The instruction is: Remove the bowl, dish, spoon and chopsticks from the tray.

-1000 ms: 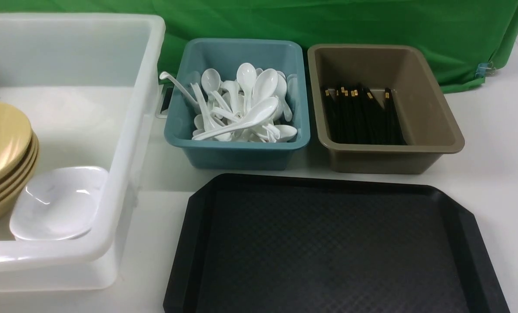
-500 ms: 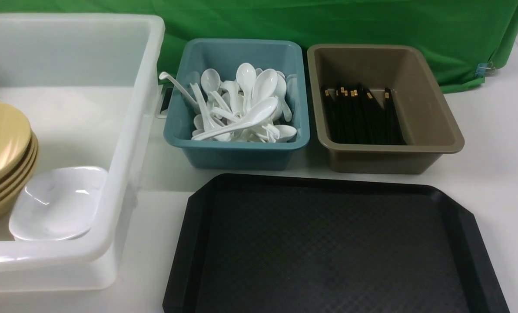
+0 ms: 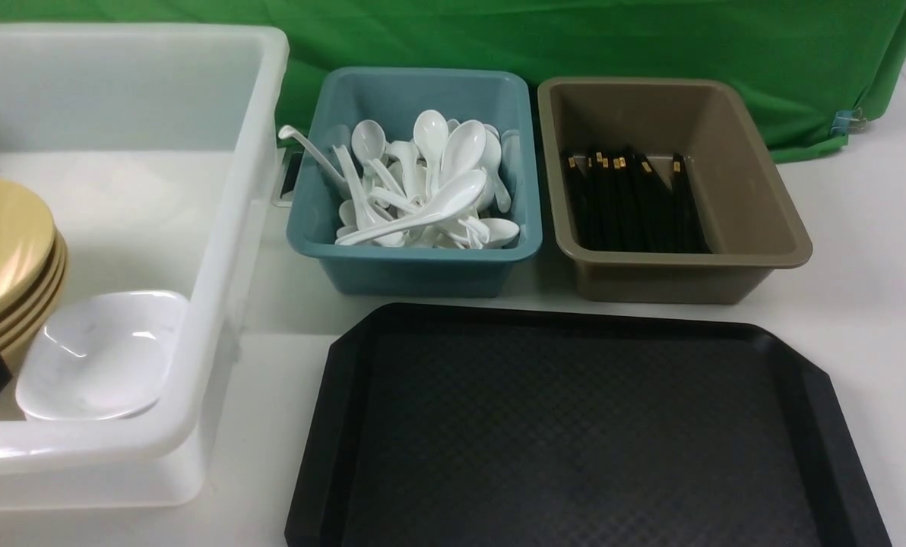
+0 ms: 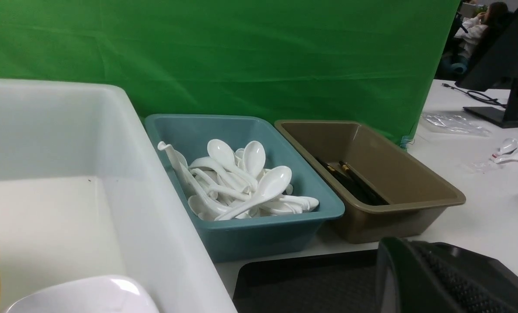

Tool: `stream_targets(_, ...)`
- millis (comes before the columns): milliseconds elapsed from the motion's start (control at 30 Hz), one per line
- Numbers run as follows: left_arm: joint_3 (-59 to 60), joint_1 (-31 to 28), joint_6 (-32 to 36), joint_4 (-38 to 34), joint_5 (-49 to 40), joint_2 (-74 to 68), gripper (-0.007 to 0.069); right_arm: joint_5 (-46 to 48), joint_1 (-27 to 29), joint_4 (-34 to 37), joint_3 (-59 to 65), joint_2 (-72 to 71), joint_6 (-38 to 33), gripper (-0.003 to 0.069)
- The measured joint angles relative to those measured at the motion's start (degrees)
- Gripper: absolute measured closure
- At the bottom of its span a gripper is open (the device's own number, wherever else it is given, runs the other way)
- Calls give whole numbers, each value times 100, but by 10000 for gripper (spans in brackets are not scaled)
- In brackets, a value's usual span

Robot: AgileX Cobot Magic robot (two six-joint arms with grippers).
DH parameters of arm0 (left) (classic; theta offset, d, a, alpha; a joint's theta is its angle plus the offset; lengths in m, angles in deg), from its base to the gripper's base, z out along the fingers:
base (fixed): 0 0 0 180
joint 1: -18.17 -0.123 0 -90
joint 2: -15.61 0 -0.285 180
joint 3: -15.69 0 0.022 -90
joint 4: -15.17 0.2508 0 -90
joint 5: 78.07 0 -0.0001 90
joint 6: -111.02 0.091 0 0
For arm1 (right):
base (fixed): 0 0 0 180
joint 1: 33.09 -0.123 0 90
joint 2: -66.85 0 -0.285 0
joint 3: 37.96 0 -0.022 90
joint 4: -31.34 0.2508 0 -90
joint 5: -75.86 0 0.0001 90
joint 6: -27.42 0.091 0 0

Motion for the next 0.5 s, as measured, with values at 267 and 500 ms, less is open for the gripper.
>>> stream_targets(267,0,0,-2,3,5,0,641,0,0,0,0,0,0,595)
stream_targets(500,323,-63,110,648,264,73,641,0,0,0,0,0,0,585)
